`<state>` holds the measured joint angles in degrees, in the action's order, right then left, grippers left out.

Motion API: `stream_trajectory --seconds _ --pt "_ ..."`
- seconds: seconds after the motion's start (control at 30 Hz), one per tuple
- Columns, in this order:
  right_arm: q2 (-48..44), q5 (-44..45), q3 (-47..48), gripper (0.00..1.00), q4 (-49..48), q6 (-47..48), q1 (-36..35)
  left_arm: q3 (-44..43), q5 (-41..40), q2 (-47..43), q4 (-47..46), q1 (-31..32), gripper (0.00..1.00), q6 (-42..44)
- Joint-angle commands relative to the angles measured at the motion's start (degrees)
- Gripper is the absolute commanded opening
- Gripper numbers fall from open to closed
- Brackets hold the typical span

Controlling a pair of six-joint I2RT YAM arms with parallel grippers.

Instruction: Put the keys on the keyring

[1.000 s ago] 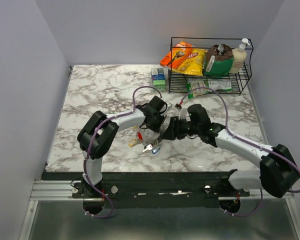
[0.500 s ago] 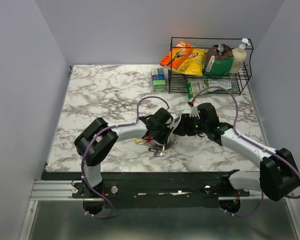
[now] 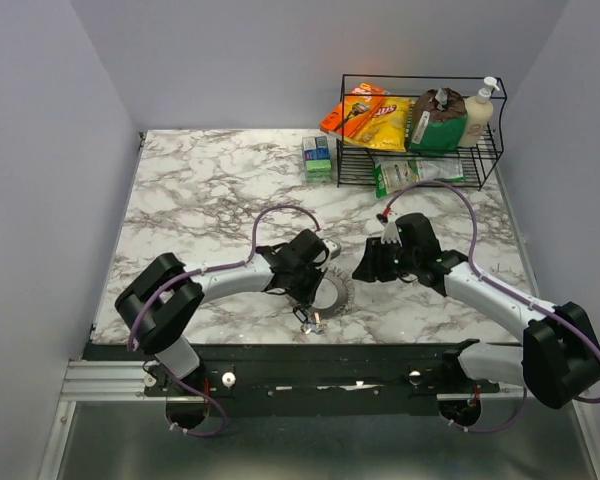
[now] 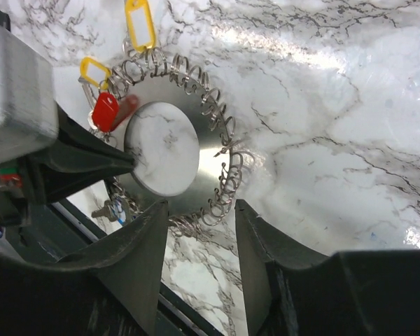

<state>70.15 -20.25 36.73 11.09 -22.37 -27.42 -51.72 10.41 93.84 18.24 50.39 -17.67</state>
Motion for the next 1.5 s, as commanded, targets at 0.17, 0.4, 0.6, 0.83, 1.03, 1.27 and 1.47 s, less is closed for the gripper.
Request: stream_trajectory --seconds 0.17,0.4,0.6,0.83,1.03,1.27,1.47 --pt "-1.24 -0.93 -0.69 0.46 8.06 2.16 -1.93 -2.5 -1.54 -9.9 -0.22 0.41 0.47 -0.87" --pt "-0.46 -5.14 -3.85 0.41 5.36 -1.0 -6.24 -0.14 6.89 -13.68 -7.4 -1.43 0.59 -3.33" --pt "1.04 -7.96 -7.99 0.36 -2.55 -4.78 -7.12 2.5 12.52 -16.06 -12.96 -3.81 0.61 -6.06" --pt "2.53 -7.62 -9.4 0.36 -8.1 -7.07 -7.12 3.73 13.84 -16.24 -13.67 -4.51 0.63 -6.41" --pt "4.91 -4.63 -9.83 0.38 -10.56 -9.36 -7.12 4.35 15.34 -15.8 -14.46 -4.6 0.64 -6.5" --pt "5.78 -1.37 -9.57 0.39 -10.57 -9.36 -7.12 5.32 15.69 -16.06 -14.72 -4.6 0.64 -6.24" --pt "8.42 -1.72 -8.96 0.39 -12.15 -8.65 -7.12 5.67 16.21 -15.36 -15.08 -4.6 0.64 -5.97"
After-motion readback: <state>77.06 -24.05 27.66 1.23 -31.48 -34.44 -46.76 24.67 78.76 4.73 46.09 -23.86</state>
